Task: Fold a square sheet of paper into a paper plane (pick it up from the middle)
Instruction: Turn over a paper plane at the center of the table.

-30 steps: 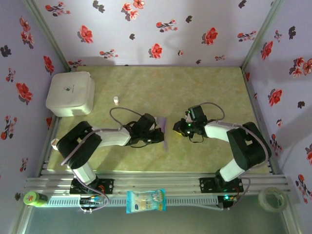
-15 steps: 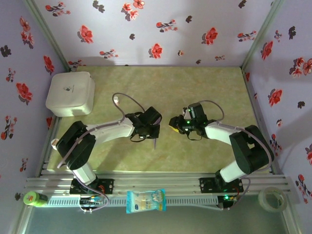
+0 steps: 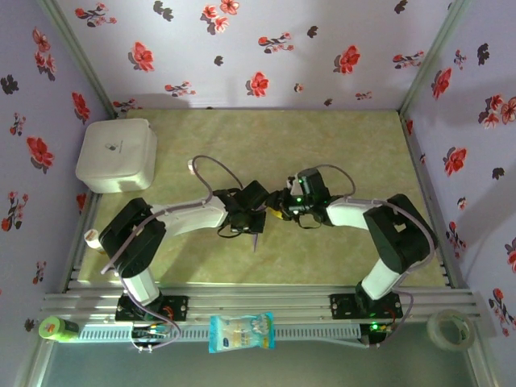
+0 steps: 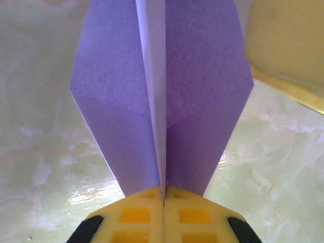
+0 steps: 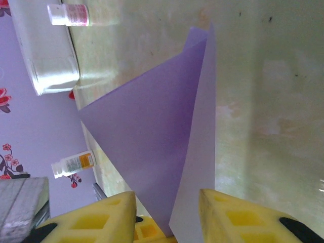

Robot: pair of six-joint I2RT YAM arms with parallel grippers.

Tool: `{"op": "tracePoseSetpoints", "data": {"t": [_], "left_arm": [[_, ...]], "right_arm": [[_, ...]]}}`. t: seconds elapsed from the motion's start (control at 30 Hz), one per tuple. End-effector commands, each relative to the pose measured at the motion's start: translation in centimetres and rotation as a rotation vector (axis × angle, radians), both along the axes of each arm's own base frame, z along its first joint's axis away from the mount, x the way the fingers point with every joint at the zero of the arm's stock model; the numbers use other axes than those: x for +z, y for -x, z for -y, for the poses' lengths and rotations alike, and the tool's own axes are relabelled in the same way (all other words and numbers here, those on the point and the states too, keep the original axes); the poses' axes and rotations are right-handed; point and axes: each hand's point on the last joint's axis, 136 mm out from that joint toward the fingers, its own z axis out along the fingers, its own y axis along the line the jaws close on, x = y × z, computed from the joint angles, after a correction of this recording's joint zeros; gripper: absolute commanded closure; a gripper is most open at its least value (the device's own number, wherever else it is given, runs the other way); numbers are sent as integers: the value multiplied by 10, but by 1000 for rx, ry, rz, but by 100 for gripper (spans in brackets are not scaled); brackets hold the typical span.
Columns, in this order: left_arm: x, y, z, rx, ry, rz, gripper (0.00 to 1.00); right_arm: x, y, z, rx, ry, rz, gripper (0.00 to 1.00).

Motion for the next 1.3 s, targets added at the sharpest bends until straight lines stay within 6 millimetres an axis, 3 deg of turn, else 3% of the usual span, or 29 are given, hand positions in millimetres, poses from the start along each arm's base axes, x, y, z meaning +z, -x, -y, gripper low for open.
{"op": "tracePoseSetpoints", "data": {"t": [0.0, 0.23, 0.5, 0.87, 1.27], "left_arm": [[0, -3, 2, -11, -18, 20, 100], [-6, -3, 2, -6, -25, 13, 100], [-13, 0, 4, -11, -15, -4, 96], [-20, 2, 8, -20, -9, -24, 89], [-25, 3, 10, -24, -11, -32, 88]], "right_arm": [[-4, 0, -9, 20, -30, -25, 66], [-33, 11, 7, 6, 64, -57, 79], [-43, 13, 18, -7, 105, -63, 90], [-48, 14, 21, -8, 118, -70, 91], [-49, 14, 21, -5, 118, -73, 90]]}}
